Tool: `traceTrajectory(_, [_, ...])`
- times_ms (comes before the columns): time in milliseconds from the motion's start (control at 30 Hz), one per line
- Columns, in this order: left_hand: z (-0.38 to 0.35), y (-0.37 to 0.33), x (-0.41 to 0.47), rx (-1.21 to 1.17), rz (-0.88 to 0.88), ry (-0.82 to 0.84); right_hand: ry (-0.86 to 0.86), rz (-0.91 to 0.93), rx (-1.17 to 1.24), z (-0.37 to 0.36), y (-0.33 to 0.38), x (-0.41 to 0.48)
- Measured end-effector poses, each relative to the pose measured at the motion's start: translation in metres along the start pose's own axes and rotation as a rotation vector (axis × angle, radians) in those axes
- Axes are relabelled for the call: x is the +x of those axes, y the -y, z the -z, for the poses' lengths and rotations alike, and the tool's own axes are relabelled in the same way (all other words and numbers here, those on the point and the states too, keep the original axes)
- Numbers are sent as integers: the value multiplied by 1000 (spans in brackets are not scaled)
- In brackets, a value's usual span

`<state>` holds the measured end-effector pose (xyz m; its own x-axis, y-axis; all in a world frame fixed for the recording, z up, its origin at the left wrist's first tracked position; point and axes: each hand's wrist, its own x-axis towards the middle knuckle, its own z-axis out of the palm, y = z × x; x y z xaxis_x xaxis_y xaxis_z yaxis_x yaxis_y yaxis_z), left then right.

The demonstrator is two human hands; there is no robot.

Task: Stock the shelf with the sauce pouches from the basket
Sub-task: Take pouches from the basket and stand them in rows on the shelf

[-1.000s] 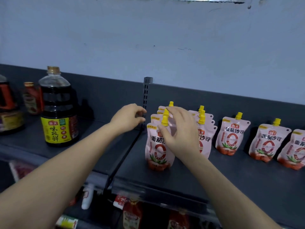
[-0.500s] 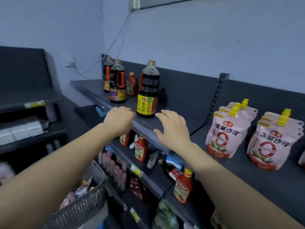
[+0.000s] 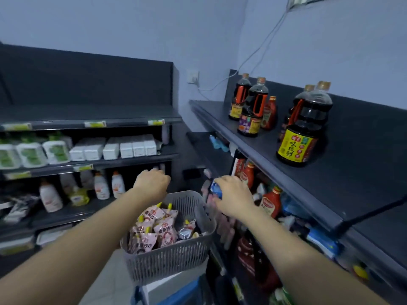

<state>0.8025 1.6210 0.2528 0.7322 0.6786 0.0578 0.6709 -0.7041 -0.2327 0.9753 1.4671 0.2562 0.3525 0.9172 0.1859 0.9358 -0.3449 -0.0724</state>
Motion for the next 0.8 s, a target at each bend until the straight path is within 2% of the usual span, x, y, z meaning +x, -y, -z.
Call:
traceTrajectory(300, [-96,60,26,-15,30,174,223,29,-12,-88,51,70])
traceTrajectory(600, [-184,66,44,-80,37,375,438,25,66,-171,61,105])
traceTrajectory(800, [-239,57,60,-143,103,534,568,51,86,-228,56,132])
